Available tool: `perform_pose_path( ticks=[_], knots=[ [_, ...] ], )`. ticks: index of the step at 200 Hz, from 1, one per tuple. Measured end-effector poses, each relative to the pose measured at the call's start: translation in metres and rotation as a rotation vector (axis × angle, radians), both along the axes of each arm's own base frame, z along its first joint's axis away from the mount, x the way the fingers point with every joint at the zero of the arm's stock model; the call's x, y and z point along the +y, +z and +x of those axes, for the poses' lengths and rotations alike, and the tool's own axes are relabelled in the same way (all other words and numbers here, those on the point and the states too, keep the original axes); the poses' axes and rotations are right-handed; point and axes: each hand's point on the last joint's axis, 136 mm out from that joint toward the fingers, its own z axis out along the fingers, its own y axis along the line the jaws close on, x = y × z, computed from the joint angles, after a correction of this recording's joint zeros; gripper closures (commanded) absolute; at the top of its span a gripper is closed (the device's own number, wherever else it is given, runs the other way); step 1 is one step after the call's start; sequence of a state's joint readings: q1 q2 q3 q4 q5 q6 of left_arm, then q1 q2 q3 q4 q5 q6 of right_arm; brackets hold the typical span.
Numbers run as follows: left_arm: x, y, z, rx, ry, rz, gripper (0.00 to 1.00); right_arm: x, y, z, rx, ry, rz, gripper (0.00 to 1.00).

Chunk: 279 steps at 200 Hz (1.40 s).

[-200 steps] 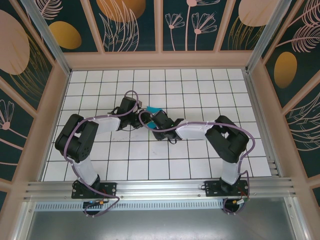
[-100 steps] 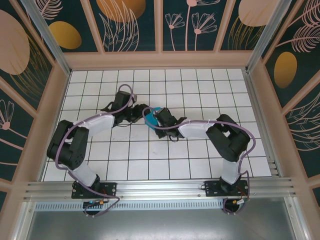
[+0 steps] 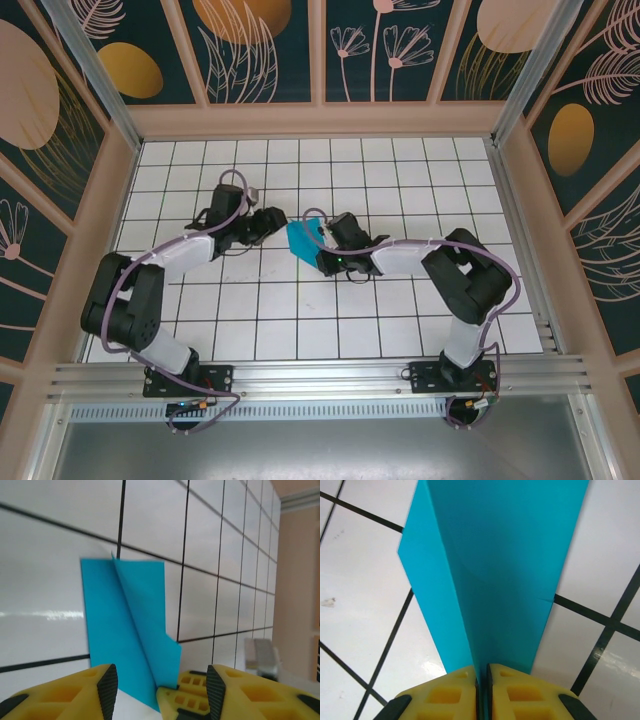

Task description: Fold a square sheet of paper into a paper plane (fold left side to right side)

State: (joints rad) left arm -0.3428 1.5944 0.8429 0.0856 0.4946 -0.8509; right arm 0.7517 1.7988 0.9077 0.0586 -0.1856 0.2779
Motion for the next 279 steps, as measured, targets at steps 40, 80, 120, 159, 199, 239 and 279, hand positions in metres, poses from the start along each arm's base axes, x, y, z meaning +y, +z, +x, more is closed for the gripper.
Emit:
perform_pose_path(
  ticks=[40,80,120,159,199,239,279],
  knots=[
    [-0.036,-0.033,-0.015,0.072,-0.082,-0.014,0.53,0.001,0.005,0.0,0.044,-0.012,0.09,0.86],
    [-0.046,-0.057,-0.013,0.126,-0.086,-0.005,0.52,0.003,0.006,-0.003,0.071,-0.012,0.127,0.86],
    [-0.055,-0.055,-0.004,0.113,-0.093,-0.015,0.49,0.005,0.009,-0.002,0.079,-0.009,0.147,0.86],
    [-0.06,-0.06,-0.005,0.124,-0.104,-0.009,0.49,0.004,0.01,-0.001,0.086,-0.011,0.161,0.86],
    [-0.063,-0.069,-0.005,0.142,-0.111,0.011,0.5,0.003,0.011,0.0,0.1,-0.014,0.175,0.86],
    [-0.066,-0.07,0.0,0.144,-0.115,0.02,0.5,0.004,0.002,-0.002,0.129,-0.006,0.174,0.85],
    [-0.064,-0.071,0.0,0.142,-0.112,0.034,0.52,0.004,-0.001,-0.004,0.142,-0.003,0.176,0.81]
  ],
)
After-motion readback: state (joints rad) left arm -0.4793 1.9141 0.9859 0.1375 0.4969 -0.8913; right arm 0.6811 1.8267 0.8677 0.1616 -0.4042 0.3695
